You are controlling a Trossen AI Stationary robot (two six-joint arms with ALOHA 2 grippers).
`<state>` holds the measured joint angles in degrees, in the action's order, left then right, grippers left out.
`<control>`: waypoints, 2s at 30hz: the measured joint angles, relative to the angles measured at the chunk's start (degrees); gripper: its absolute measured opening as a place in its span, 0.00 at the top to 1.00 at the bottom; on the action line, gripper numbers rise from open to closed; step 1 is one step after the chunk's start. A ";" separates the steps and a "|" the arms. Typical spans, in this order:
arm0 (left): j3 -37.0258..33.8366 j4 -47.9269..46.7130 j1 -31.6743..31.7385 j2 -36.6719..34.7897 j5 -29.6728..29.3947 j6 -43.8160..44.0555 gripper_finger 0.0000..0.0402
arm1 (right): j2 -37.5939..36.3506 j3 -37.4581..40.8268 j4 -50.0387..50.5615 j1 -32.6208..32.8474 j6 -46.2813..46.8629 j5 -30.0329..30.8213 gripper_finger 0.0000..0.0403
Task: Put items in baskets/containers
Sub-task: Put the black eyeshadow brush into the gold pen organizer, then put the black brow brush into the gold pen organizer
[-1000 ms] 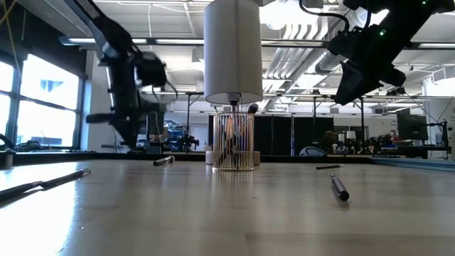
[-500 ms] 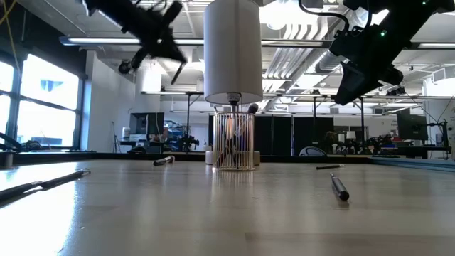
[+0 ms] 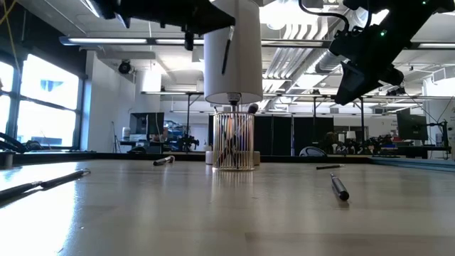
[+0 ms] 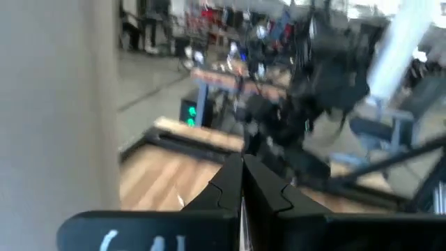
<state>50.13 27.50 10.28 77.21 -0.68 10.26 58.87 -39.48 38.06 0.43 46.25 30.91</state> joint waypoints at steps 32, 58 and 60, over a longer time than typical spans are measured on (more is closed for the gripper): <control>-2.33 4.94 -0.22 11.65 -1.25 -4.41 0.83 | 0.00 0.00 -1.92 0.00 0.28 -1.51 0.82; 27.40 -78.51 -19.46 9.62 -9.19 21.97 0.99 | -0.01 0.00 -3.05 1.98 2.81 -18.85 0.85; 24.80 -78.22 -21.35 9.55 -9.37 22.50 0.99 | -0.01 0.00 -4.35 4.59 4.89 -18.35 0.92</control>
<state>74.93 -50.71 -11.07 86.76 -10.05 32.76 58.86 -39.48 33.71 5.02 51.13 12.56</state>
